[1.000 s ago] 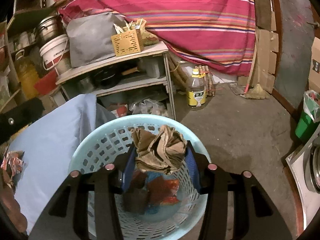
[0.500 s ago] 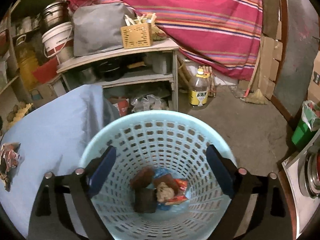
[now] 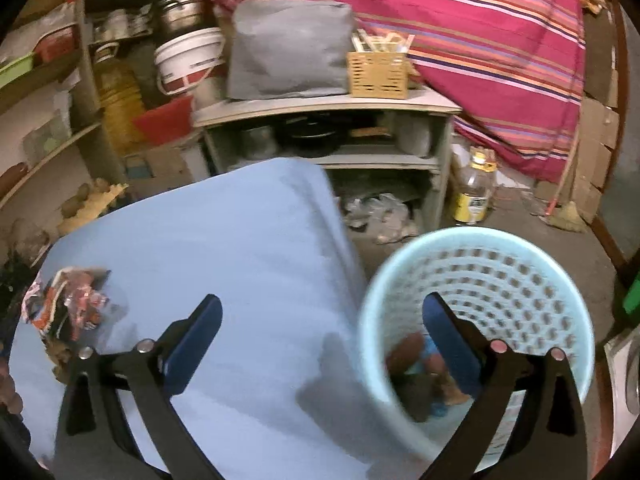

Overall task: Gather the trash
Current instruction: 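Return both tools to the trash pile on the table, then grasp the pink snack bag with the left tool while the right tool grasps a clear plastic bag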

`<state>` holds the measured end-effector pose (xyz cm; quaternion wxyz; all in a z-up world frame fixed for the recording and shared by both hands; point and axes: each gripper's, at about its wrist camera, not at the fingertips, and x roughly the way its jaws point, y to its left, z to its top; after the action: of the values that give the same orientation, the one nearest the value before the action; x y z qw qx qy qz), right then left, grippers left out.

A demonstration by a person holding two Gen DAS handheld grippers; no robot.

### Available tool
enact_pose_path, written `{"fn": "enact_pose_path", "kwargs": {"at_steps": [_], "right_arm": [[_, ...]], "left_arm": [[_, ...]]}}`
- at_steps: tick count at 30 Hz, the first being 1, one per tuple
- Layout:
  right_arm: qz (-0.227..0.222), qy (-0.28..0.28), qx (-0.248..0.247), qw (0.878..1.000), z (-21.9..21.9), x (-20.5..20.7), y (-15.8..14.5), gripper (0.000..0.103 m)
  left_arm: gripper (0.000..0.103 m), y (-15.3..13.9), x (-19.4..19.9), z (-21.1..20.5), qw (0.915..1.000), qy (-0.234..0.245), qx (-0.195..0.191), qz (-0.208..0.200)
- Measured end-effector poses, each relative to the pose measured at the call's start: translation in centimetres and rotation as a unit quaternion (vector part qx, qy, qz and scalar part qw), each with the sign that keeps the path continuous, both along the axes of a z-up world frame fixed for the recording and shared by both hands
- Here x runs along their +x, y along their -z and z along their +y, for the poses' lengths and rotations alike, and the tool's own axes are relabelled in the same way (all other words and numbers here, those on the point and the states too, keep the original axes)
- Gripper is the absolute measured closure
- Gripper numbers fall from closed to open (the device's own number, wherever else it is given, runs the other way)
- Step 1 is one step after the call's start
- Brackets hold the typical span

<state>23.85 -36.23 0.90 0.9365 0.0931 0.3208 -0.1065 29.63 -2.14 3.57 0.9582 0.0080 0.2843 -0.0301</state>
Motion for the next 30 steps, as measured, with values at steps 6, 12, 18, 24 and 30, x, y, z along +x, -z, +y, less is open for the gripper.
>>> {"fn": "enact_pose_path", "kwargs": {"at_steps": [6, 12, 18, 24, 30], "right_arm": [[0.007, -0.030, 0.001, 1.000, 5.2, 3.0, 0.7, 0.005], [0.029, -0.054, -0.041, 0.997, 9.2, 5.4, 2.2, 0.005], [0.060, -0.062, -0.058, 0.995, 10.0, 7.1, 3.5, 0.005], [0.063, -0.055, -0.038, 0.996, 9.0, 8.2, 3.7, 0.005], [0.059, -0.059, -0.003, 0.997, 9.4, 9.2, 4.0, 0.005]], "left_arm": [[0.005, 2.0, 2.7, 8.0, 0.9963, -0.081, 0.028, 0.000], [0.006, 3.6, 8.0, 15.4, 0.9895, -0.137, 0.003, 0.047], [0.006, 5.9, 12.7, 18.1, 0.9835, -0.155, 0.031, 0.088], [0.023, 9.2, 15.1, 20.3, 0.9764, -0.154, 0.000, 0.152], [0.042, 10.3, 15.0, 20.6, 0.9757, -0.144, -0.006, 0.165]]}}
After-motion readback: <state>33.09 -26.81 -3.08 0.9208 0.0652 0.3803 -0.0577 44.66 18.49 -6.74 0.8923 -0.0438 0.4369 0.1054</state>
